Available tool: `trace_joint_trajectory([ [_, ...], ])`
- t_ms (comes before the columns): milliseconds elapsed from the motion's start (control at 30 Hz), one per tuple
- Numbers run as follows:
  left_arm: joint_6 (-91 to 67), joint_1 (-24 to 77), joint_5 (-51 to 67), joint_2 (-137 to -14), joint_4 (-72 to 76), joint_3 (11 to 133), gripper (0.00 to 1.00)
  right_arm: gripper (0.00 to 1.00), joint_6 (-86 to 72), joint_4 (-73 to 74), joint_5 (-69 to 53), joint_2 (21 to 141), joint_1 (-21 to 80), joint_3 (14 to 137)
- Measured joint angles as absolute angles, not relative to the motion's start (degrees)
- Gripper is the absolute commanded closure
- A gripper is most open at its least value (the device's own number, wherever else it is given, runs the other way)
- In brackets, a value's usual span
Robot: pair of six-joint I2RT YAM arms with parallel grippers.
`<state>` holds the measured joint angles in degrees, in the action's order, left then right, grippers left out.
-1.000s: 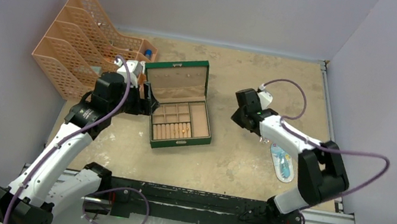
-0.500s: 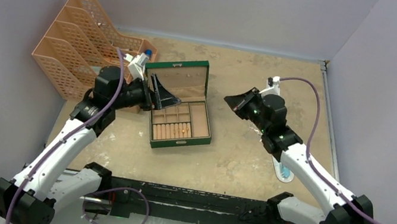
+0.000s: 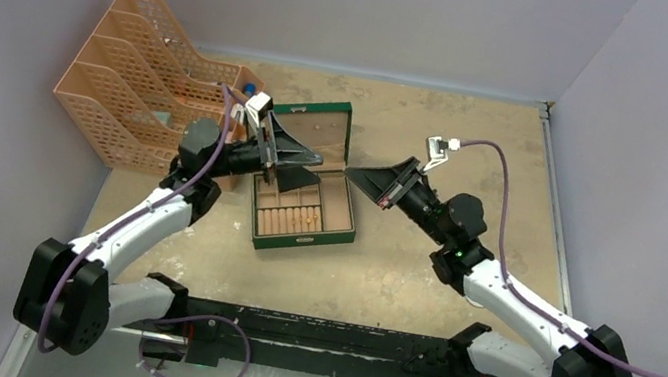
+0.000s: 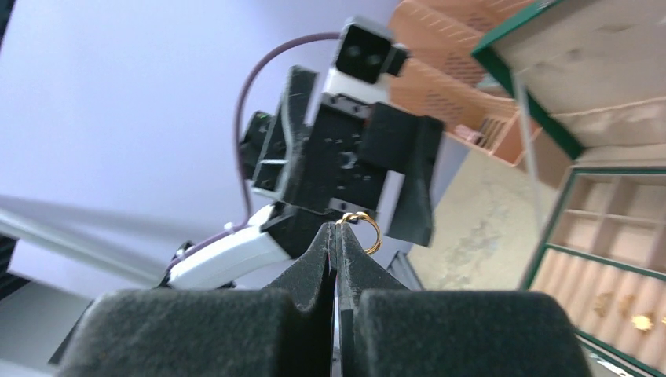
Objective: Organize the mixed jewelry
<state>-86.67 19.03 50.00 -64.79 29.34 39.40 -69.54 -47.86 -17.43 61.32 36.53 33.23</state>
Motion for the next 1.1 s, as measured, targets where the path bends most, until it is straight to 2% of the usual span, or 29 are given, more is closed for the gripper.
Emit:
trace_joint_trajectory([
  [233,-97.6,20.2,52.3,-67.0,41.9,35.2,0.23,1.00,-72.2,-56.3,-18.0,65.8,41.7,33.2],
  [533,-109.1,20.3,53.9,-68.3,56.1,33.2,0.27,1.00,-73.1,-59.3,-18.3,69.3,43.7,33.6],
  [1100,-117.2,20.3,55.1,-69.6,65.2,31.1,0.30,1.00,-73.4,-60.7,-19.1,70.9,44.7,34.7],
])
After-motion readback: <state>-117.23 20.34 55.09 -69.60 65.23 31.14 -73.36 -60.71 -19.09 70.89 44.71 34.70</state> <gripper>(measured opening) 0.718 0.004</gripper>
